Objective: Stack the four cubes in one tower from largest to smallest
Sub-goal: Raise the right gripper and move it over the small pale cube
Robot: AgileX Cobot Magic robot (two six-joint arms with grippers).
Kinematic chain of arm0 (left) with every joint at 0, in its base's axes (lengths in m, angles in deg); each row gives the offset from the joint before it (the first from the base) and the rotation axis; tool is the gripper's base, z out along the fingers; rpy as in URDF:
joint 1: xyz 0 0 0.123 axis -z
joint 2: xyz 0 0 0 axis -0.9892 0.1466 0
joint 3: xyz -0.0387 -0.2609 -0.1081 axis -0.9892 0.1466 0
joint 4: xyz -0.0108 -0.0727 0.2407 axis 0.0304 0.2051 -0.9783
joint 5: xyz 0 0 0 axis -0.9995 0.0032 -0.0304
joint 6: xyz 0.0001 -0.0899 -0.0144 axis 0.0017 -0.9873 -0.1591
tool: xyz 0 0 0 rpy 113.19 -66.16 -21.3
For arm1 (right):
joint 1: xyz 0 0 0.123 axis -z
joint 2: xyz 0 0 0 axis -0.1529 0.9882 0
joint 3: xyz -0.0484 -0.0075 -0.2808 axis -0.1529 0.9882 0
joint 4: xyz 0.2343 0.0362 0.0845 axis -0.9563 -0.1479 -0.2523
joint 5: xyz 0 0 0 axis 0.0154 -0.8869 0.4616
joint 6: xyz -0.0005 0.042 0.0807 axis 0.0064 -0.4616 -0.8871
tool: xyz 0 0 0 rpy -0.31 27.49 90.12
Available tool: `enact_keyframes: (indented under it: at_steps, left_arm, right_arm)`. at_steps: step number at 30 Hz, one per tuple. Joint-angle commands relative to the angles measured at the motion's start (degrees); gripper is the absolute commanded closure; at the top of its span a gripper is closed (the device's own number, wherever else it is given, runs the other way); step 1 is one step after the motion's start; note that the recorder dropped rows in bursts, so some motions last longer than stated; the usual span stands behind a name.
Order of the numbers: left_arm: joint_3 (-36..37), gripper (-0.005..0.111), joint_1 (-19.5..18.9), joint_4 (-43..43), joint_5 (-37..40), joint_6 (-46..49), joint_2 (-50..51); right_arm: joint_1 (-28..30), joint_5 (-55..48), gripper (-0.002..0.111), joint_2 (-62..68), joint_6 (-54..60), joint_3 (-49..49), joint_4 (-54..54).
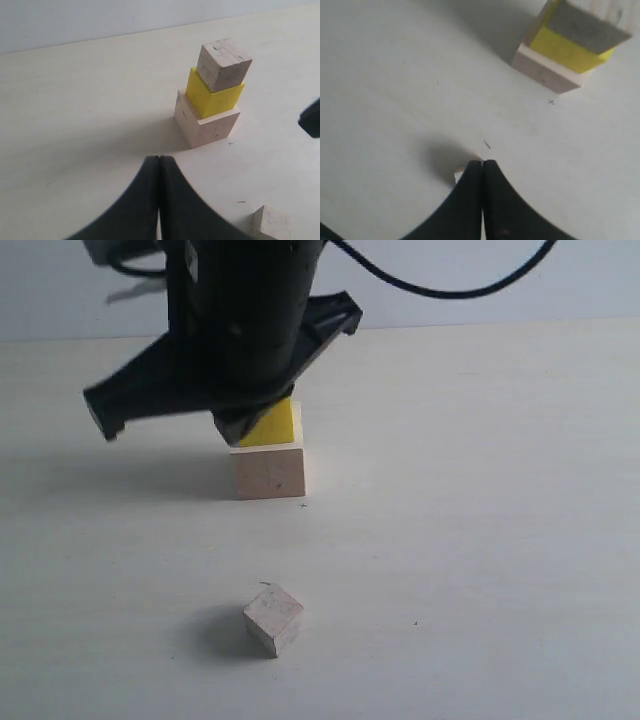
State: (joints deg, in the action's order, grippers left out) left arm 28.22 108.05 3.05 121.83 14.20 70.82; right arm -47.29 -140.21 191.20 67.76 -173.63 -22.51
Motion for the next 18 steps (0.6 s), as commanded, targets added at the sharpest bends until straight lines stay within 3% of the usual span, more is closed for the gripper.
enact_keyframes:
  at_steps: [1, 5, 10, 14, 18]
  left_arm:
    - [0.2, 0.107, 0.1, 0.6, 0.1, 0.2, 0.2]
    - [0.2, 0.107, 0.1, 0.6, 0.0, 0.2, 0.2]
    - [0.2, 0.107, 0.1, 0.6, -0.4, 0.2, 0.2]
    - [0.2, 0.107, 0.1, 0.6, -0.8, 0.2, 0.3]
    - [0.2, 0.107, 0.1, 0.6, -0.5, 0.2, 0.3]
  right_arm:
    - [-0.8, 2.2, 0.108, -5.1, 4.5, 12.0, 0.2]
    - [-0.8, 5.8, 0.108, -9.0, 11.0, 21.4, -1.0]
    - [-0.8, 10.7, 0.108, -10.6, 23.8, 29.4, -14.4]
    - [-0.8, 19.2, 0.108, -8.7, 26.5, 32.0, -22.1]
    - [-0.9, 22.1, 0.103, -6.2, 26.5, 32.0, -22.0]
